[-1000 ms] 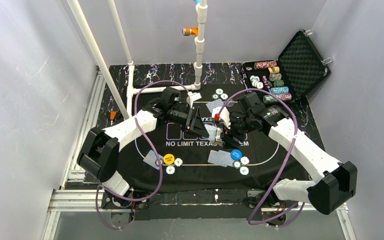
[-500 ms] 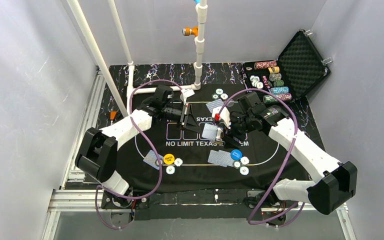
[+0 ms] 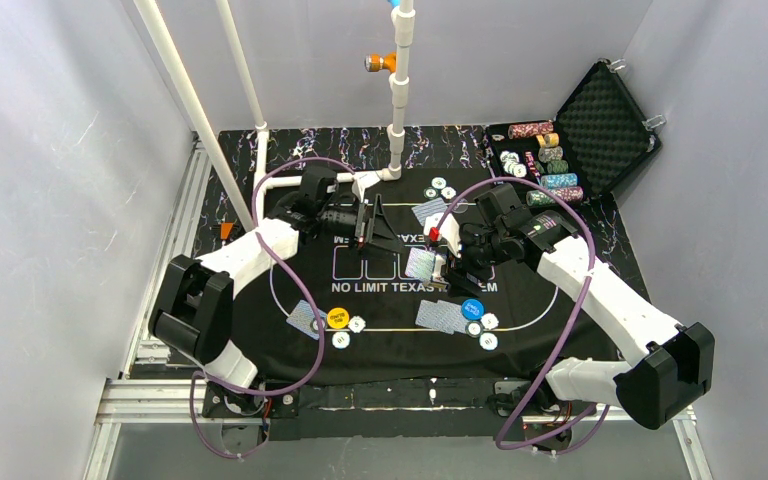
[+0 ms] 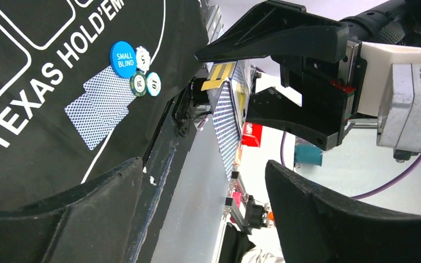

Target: Distribute texas hold em gaming equipment

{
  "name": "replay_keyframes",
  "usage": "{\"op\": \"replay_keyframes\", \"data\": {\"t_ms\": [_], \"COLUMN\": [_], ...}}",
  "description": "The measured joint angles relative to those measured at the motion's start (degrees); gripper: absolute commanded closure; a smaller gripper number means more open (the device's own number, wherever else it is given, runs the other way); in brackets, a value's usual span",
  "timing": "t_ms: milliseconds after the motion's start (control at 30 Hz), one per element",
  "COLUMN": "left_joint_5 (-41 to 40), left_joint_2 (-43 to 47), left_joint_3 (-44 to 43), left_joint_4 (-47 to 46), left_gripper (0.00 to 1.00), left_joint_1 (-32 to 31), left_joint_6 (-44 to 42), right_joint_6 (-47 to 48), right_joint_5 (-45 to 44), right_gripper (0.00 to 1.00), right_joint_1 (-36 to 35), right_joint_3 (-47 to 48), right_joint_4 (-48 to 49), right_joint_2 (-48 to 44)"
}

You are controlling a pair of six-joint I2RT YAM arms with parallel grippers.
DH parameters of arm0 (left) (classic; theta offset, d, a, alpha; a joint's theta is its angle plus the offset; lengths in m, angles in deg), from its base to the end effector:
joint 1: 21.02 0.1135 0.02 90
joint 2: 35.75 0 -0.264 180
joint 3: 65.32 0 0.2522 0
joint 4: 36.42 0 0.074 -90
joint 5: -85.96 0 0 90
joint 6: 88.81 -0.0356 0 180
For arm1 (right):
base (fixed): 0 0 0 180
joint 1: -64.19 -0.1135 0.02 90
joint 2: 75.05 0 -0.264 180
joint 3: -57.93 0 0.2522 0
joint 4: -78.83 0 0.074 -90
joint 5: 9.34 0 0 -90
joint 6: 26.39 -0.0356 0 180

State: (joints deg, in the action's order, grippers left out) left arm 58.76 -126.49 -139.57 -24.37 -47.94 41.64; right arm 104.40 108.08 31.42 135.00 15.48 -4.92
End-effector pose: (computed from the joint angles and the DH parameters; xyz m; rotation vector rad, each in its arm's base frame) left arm 0.2929 -0.1842 0.2628 0.5216 2.2277 -1.8015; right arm 0.1921 0.1432 0.3043 -1.6271 1.8724 0.5498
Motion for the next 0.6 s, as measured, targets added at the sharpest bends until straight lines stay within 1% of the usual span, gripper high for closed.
{"op": "replay_keyframes", "data": {"t_ms": [100, 333, 467, 600], "left_joint_5": [-0.96, -2.43, -2.93, -3.15], "left_joint_2": [-0.02, -1.73, -4.15, -5.75], "left_joint_3": [-0.26, -2.03, -2.36, -2.36], "left_joint_4": [0.02, -0.42, -0.42, -0.07], "left_gripper": [0.2, 0.31, 0.5, 0.62], "left_joint_1": [-1.01, -7.06, -8.52, -8.5], "left_joint_6": [0.26, 0.17, 0.61, 1.73], "right_joint_6": [0.02, 0.17, 0.48, 0.96], "right_joint_5": [0.04, 0.42, 1.25, 1.2], "right_gripper": [0.99, 0.99, 0.99, 0.99], "right_joint_1": [0.0, 0.0, 0.0, 0.0], "right_joint_3": [0.0, 0.0, 0.0, 0.0], "right_joint_4": [0.02, 0.0, -0.02, -0.59], "right_joint_2": [0.0, 0.0, 0.0, 0.15]}}
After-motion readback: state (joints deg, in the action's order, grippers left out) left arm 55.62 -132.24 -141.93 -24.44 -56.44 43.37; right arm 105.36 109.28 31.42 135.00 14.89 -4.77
